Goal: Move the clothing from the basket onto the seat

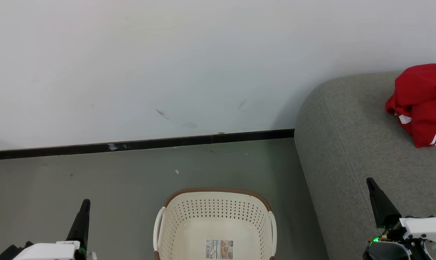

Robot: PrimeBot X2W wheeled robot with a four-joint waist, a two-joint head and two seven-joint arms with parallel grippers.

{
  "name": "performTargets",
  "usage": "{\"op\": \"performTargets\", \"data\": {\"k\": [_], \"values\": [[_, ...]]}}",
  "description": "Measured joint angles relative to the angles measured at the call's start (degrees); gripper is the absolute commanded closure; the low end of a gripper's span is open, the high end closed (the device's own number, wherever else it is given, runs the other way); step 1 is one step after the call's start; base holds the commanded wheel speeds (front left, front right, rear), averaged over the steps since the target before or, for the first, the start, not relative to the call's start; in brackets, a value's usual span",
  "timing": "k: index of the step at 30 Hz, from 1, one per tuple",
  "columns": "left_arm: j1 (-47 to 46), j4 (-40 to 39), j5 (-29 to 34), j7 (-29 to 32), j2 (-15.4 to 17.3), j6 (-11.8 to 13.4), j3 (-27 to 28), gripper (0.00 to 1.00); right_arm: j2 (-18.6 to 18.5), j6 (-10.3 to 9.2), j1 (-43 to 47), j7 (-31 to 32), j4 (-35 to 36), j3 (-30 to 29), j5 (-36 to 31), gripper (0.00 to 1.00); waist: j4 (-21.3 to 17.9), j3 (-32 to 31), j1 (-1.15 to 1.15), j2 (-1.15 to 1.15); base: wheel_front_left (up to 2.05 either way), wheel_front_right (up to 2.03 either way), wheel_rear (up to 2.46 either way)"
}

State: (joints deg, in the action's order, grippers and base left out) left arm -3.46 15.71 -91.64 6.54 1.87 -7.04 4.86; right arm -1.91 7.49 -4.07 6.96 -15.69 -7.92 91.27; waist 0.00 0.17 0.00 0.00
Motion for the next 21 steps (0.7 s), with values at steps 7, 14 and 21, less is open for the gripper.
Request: {"op": "performTargets", "data": {"k": [7,14,21], "values": [[0.0,0.0,0.0,0.0,0.0,0.0,0.0,1.00,0.0,0.01,0.0,0.0,0.0,0.0,0.0,1.00,0.0,0.0,0.00,0.00,0.00,0.00,0.00],[0.0,0.0,0.0,0.0,0.0,0.0,0.0,1.00,0.0,0.00,0.0,0.0,0.0,0.0,0.0,1.00,0.0,0.0,0.00,0.00,0.00,0.00,0.00],[0.0,0.0,0.0,0.0,0.0,0.0,0.0,1.00,0.0,0.00,0.0,0.0,0.0,0.0,0.0,1.00,0.0,0.0,0.00,0.00,0.00,0.00,0.00]]}}
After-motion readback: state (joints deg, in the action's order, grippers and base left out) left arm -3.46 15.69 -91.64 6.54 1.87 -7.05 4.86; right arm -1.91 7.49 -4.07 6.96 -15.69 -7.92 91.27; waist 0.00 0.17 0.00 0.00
